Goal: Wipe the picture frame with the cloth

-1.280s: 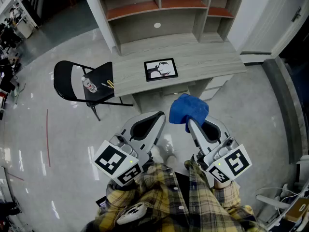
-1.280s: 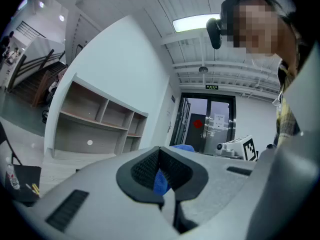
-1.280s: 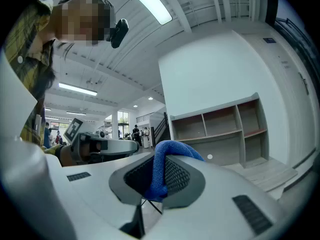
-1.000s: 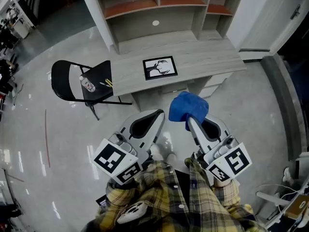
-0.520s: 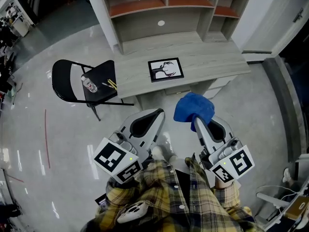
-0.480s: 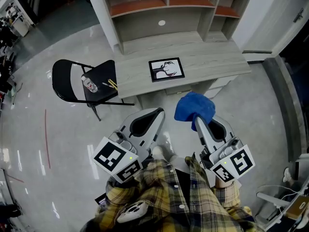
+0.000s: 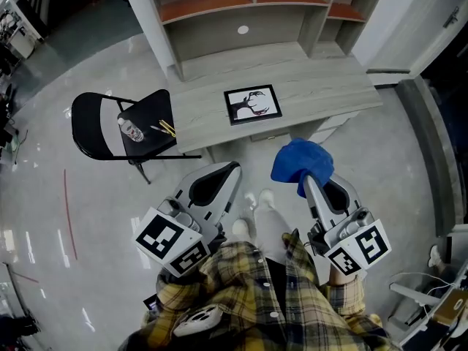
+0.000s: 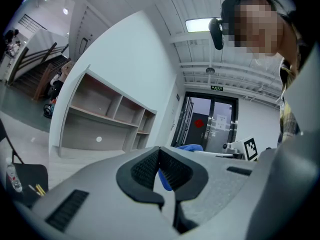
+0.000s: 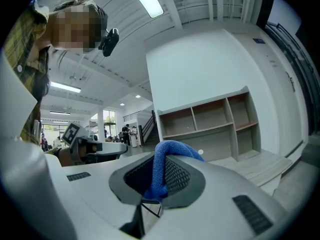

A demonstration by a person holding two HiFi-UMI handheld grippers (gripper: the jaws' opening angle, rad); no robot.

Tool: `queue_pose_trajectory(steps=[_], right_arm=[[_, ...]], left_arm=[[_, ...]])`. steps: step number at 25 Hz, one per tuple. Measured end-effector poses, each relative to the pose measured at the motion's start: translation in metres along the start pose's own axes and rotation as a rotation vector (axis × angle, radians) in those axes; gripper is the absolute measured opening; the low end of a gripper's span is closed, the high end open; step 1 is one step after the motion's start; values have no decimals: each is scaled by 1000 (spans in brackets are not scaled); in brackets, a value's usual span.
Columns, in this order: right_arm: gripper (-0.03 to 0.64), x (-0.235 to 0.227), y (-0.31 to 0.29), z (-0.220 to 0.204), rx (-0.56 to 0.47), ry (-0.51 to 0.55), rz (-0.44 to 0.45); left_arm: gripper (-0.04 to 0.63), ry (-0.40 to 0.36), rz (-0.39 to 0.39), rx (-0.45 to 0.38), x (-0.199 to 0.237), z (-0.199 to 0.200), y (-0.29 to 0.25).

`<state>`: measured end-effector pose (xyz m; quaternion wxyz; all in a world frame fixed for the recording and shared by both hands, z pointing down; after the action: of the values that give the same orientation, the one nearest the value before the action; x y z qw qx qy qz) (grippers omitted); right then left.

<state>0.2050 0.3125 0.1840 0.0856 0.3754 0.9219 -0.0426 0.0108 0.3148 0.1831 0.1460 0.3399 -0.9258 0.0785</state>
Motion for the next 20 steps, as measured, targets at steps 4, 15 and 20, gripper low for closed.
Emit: queue_pose_trajectory(steps=[4,15,20], right_arm=[[47,-21,-15,-8,25,-18,-2],[46,-129,-99,-1,67,-51,56],[46,-165,-138,19,58,-41,119]], left_arm=[[5,28,20,18,21,-9,-18],[5,61,93,18,94,11,-129],[5,34,132,-13,113,35,-165]])
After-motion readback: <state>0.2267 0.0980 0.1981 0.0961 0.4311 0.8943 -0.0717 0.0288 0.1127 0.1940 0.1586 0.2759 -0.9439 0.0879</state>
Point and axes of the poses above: the fingertips, and each gripper's own axes: y backward along the fingers, x to its left, z out of its top, the point moved 5 cm from there along y, backward along the fingers, and after that the axes turned 2 degrees about -x, right-handed, at the moved point
